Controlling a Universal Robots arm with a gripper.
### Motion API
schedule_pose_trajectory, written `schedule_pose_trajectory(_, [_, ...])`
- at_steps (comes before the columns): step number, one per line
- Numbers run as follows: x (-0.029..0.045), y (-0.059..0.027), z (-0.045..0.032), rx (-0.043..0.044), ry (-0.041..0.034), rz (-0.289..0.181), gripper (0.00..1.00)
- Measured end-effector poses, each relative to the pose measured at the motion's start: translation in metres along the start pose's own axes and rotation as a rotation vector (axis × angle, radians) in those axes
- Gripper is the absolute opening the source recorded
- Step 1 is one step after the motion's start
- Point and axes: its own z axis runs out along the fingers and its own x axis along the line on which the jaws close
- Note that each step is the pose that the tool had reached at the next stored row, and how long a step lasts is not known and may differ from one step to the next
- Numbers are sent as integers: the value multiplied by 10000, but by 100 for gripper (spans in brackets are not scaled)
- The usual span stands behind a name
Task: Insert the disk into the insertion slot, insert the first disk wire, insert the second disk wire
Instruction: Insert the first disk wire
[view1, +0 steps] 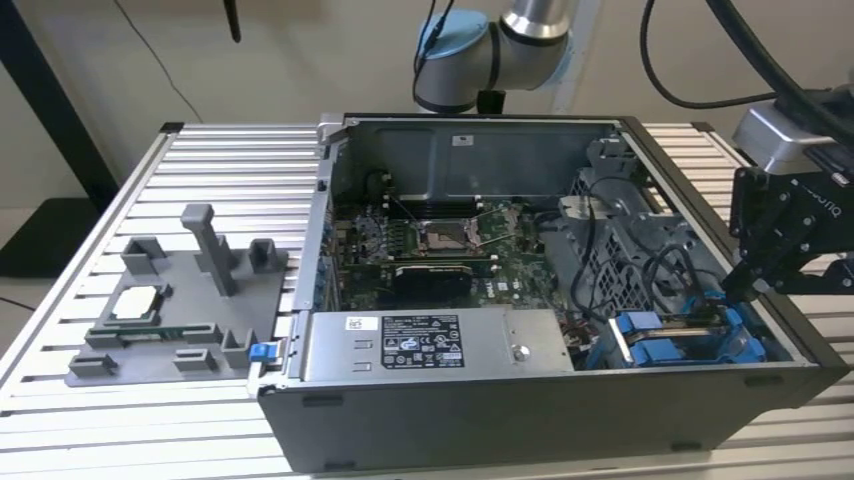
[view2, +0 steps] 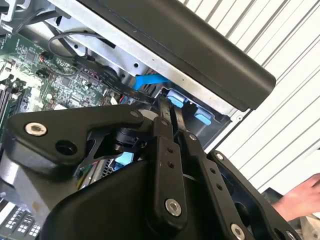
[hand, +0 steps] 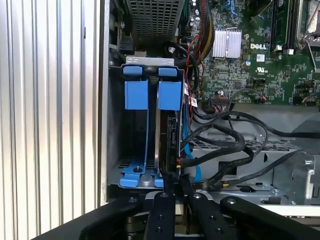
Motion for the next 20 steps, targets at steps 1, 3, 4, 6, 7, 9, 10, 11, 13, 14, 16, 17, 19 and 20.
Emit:
schedule_pose_trajectory(1, [0,0,0,0,0,0,0])
schedule_pose_trajectory(3, [0,2,-9,0,-1,0,0])
schedule_pose_trajectory(4, [-1,8,-23,0,-3,1,0])
schedule_pose_trajectory(6, [-4,29,-50,1,-5,1,0])
schedule_pose_trajectory(7, [-7,46,-62,2,-11,3,0])
schedule_pose_trajectory(9, [-22,77,-88,7,-15,7,0])
schedule_pose_trajectory(10, [-33,87,-98,7,-13,10,0])
schedule_pose_trajectory(11, [-44,97,-108,9,-13,13,0])
schedule_pose_trajectory(13, [-67,117,-128,16,-13,21,0])
schedule_pose_trajectory(14, [-79,128,-136,19,-12,25,0])
schedule_pose_trajectory(16, [-104,148,-147,25,-13,31,0])
schedule_pose_trajectory(17, [-117,160,-152,29,-12,34,0])
schedule_pose_trajectory(19, [-143,182,-161,37,-13,40,0])
schedule_pose_trajectory(20, [-158,192,-166,40,-13,43,0])
